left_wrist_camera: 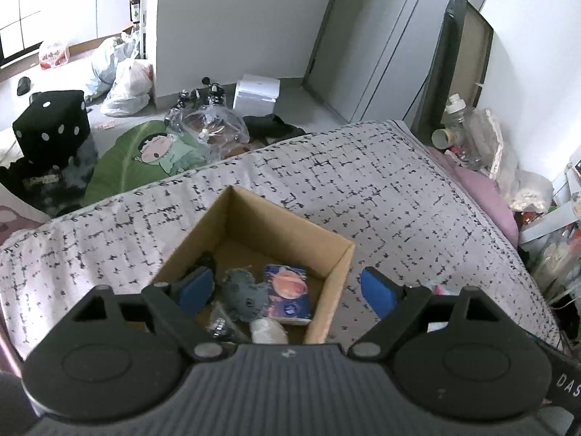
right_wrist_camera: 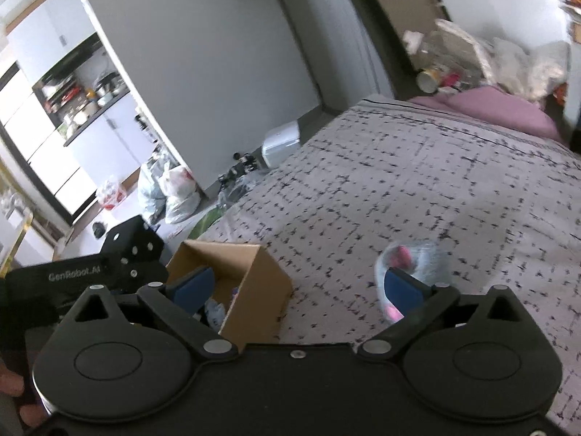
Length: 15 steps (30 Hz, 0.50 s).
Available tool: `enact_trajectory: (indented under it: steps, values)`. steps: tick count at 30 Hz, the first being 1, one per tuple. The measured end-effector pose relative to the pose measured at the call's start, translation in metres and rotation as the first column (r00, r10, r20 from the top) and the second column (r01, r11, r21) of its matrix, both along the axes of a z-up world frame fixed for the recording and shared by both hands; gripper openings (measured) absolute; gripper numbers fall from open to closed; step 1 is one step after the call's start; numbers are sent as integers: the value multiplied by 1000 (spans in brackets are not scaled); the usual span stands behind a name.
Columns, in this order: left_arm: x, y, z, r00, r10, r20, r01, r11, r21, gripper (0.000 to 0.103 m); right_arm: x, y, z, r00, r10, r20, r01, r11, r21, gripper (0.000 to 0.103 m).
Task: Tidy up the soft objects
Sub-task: 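Move the right tool to the grey mouse plush and grasp it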
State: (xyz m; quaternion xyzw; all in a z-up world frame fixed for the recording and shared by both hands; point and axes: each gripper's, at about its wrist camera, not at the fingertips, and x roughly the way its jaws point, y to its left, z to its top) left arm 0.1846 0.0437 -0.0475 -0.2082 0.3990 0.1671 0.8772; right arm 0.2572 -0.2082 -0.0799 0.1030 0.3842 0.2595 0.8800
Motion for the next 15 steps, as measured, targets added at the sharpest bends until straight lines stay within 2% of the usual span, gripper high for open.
enact_trajectory:
  steps: [7, 15]
  values:
    - [12, -22, 2, 1000, -24, 11, 24, 1000, 6, 88, 13, -24, -7, 993, -104, -50, 104, 995, 0, 103]
    - [28, -49, -2, 996, -83, 27, 84, 996, -17, 88, 29, -52, -20, 964, -245, -105, 245, 969, -15, 103]
